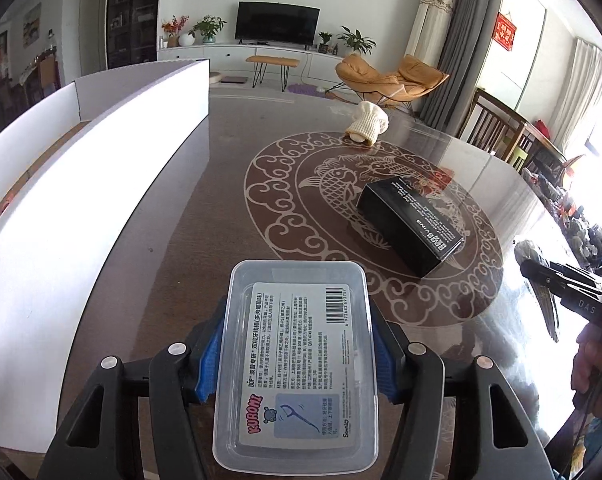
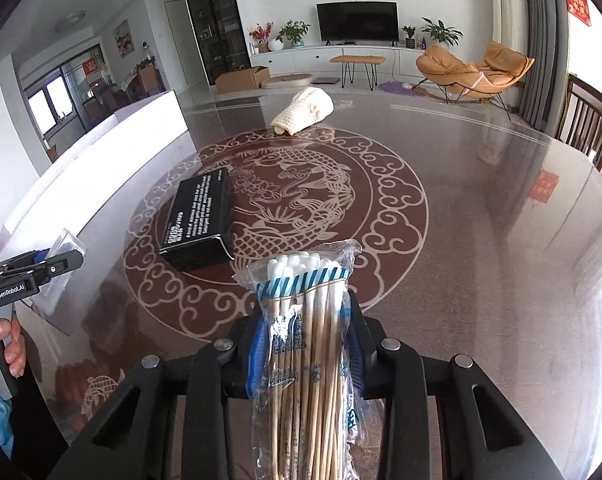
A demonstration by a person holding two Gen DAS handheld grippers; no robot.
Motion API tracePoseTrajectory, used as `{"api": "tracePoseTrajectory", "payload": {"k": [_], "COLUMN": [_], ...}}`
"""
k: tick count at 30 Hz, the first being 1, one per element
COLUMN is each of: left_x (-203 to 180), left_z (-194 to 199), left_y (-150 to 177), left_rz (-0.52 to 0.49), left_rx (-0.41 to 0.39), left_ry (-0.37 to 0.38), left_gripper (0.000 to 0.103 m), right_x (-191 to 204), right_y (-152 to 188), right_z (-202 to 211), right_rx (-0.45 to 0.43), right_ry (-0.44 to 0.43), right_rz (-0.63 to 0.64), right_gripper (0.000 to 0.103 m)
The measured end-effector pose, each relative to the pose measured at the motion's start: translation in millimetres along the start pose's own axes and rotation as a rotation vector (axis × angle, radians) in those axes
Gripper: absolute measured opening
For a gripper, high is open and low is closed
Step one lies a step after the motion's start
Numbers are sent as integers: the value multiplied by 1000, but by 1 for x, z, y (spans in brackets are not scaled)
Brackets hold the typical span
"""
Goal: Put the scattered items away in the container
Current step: 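Carry the clear box with the left tool while the right tool carries the swab packet over the container, then open the left tool to drop the clear box while the right tool drops the swab packet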
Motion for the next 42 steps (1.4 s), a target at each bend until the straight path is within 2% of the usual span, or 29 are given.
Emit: {"api": "tracePoseTrajectory", "payload": {"k": [6,9,11,15,18,21,25,28,31,38,42], "left_x": [-5,5,19,79,135,187,243,272,292,328,336], "left_z": [12,38,64,115,139,152,147,128,109,43,-7], "left_y": [16,8,-6,-42,-66,-84,-93,-103,-123,-192,-216], "left_rz": [31,43,34,62,95,138,206,240,247,276,281], "left_rx": [16,-13,-54,-121,-142,-135,-93,-45,-28,-1,33], "left_ry": [18,30,7,-81,-184,-253,-281,-283,-289,-252,-241], "left_gripper": [60,60,60,60,60,60,60,60,60,60,60], "right_x": [50,84,109,167,222,279,354,393,411,419,416], "right_y": [2,-9,-24,-68,-107,-144,-177,-203,-236,-315,-346], "right_z": [2,4,4,4,0,-3,-21,-52,-90,-190,-251], "right_rx": [18,19,11,-16,-36,-50,-49,-33,-19,71,130], "right_ry": [-114,-176,-223,-335,-429,-530,-610,-598,-551,-432,-365], "right_rz": [44,87,112,146,169,168,184,198,194,211,231], "right_gripper": [34,34,34,34,34,34,34,34,34,34,34]}}
Point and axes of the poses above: each gripper's, at about its wrist camera, not at the fingertips, and z roughly against the way its jaws point, x to its left, y to its underside, the point moved 2 cm from there along -z, roughly the way its jaws point, and after that the axes turned 3 degrees about x, right-handed, at the moved point
